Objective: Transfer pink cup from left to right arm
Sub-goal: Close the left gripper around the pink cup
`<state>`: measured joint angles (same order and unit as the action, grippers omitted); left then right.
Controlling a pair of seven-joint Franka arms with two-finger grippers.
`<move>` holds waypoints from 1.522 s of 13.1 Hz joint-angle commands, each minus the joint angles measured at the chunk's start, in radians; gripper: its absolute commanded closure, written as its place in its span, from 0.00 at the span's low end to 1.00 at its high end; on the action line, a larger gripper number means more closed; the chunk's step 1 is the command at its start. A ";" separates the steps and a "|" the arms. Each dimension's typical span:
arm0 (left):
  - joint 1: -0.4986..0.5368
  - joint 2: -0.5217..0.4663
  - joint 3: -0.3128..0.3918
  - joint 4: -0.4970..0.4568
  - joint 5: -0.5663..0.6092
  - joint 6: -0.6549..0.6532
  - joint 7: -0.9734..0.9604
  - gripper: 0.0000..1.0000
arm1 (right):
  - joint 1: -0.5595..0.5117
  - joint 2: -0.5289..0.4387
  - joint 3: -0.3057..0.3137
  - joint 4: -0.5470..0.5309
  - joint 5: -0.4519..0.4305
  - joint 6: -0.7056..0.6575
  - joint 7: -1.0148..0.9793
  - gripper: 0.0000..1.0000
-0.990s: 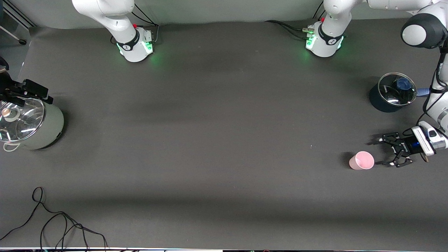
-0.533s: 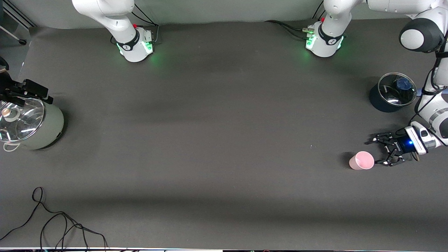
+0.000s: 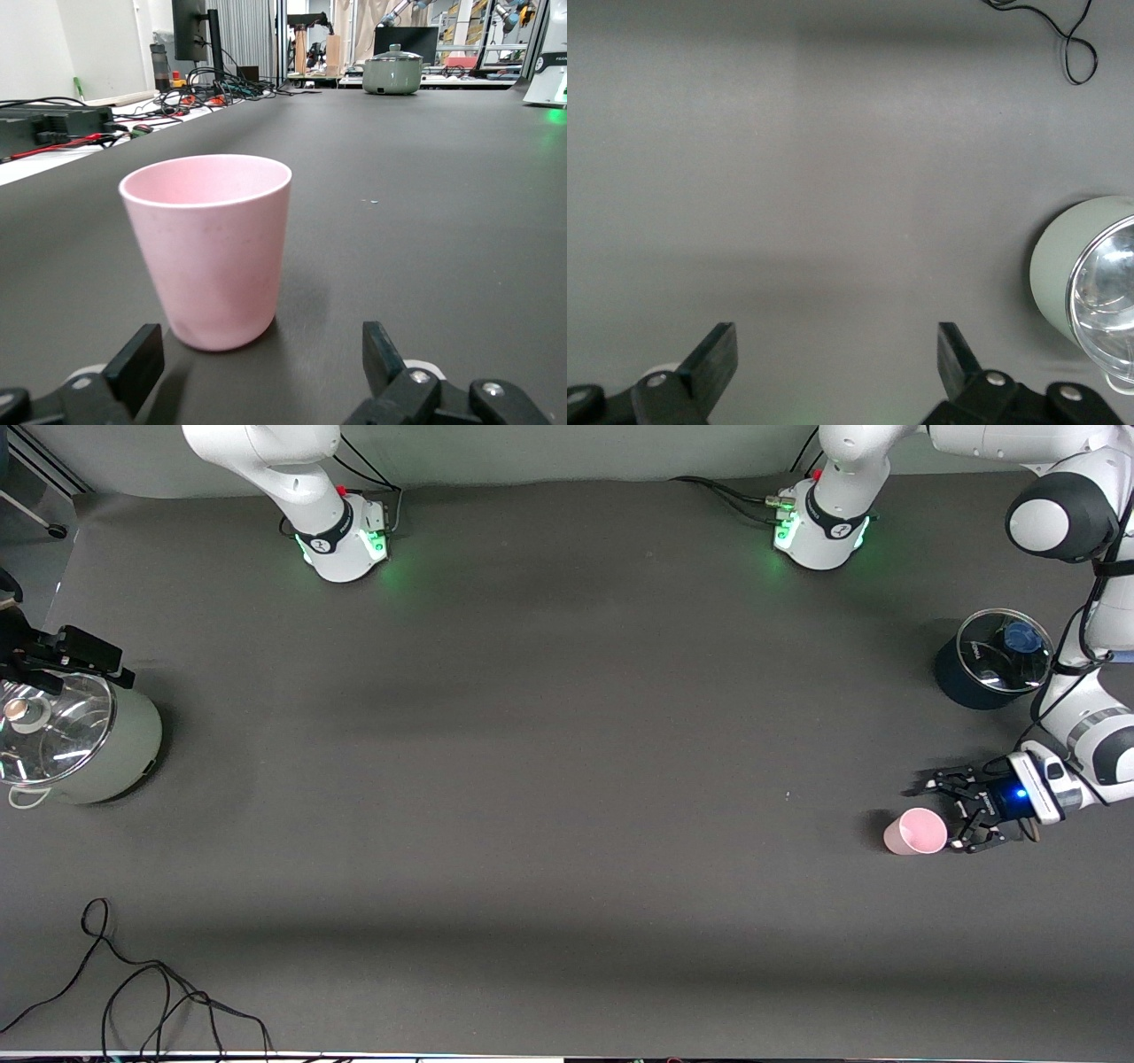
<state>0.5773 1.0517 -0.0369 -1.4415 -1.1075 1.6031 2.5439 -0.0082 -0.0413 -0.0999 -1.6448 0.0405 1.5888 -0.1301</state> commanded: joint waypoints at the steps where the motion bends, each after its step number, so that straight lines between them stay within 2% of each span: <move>1: -0.017 -0.004 0.000 -0.020 -0.021 0.020 0.018 0.00 | -0.003 0.001 -0.001 0.014 0.015 -0.015 0.015 0.00; 14: -0.048 -0.004 -0.037 -0.037 -0.077 0.107 0.015 0.00 | -0.001 0.001 -0.001 0.014 0.015 -0.015 0.015 0.00; 15: -0.048 -0.004 -0.037 -0.037 -0.077 0.107 0.015 0.06 | -0.003 0.001 -0.001 0.014 0.015 -0.015 0.015 0.00; 17: -0.048 -0.004 -0.037 -0.037 -0.078 0.109 0.016 0.39 | -0.001 0.001 -0.001 0.014 0.015 -0.015 0.015 0.00; 20: -0.048 -0.006 -0.037 -0.036 -0.078 0.109 0.016 0.54 | -0.003 0.001 -0.001 0.014 0.015 -0.015 0.015 0.00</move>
<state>0.5328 1.0520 -0.0746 -1.4675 -1.1677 1.7009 2.5440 -0.0089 -0.0413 -0.0999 -1.6448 0.0405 1.5888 -0.1301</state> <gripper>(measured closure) 0.357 0.000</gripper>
